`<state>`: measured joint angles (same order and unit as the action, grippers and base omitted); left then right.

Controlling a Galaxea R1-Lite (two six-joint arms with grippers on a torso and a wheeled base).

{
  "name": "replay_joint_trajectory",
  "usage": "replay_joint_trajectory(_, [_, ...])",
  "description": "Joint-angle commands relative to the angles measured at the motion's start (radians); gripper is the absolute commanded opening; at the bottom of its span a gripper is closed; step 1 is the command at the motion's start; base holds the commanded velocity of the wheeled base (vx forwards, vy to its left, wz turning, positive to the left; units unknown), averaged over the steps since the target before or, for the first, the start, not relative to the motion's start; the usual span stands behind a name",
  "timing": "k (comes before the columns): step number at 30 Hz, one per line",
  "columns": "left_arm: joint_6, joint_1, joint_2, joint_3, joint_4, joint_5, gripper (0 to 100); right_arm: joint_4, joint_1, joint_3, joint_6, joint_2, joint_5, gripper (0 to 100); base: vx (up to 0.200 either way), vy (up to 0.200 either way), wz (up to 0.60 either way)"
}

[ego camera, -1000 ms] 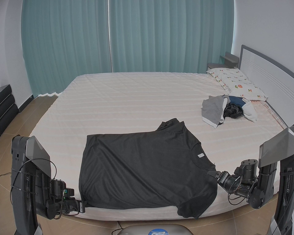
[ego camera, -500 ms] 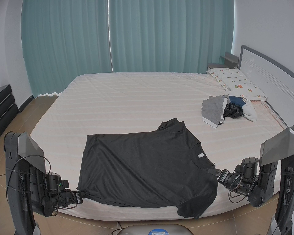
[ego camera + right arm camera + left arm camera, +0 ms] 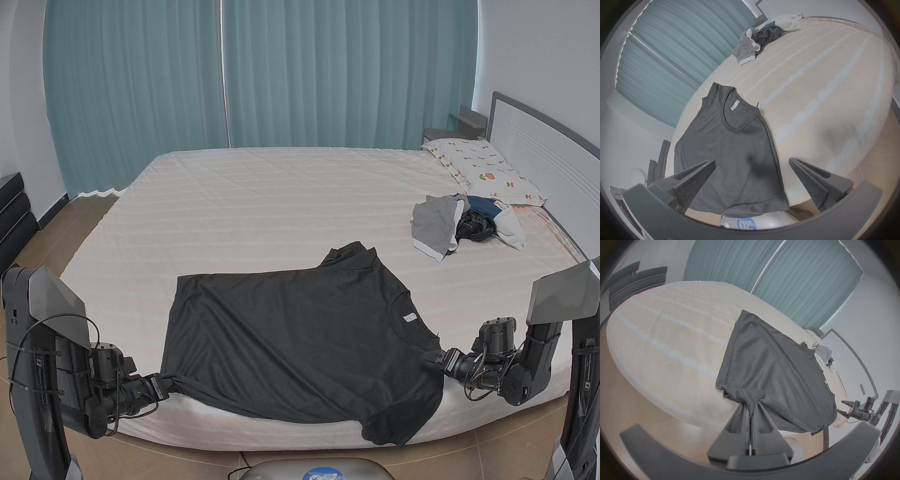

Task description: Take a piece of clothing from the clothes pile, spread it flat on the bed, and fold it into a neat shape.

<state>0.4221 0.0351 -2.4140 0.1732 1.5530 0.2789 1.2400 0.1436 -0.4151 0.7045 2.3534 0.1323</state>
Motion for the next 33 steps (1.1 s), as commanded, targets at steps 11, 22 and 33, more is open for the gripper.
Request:
replay_joint_trajectory(11, [0.053, 0.005, 0.007, -0.008, 0.007, -0.001, 0, -0.284, -0.022, -0.271, -0.025, 0.012, 0.021, 0, 0.0, 0.0, 0.0])
replay_joint_trajectory(22, [0.087, 0.022, 0.004, 0.009, 0.007, -0.009, 0, -0.286, -0.081, -0.424, -0.023, 0.007, 0.023, 0, 0.0, 0.0, 0.0])
replay_joint_trajectory(33, [0.081, 0.02, -0.023, 0.012, 0.007, -0.01, 0, -0.278, -0.078, -0.442, -0.023, 0.05, 0.035, 100, 0.0, 0.0, 0.0])
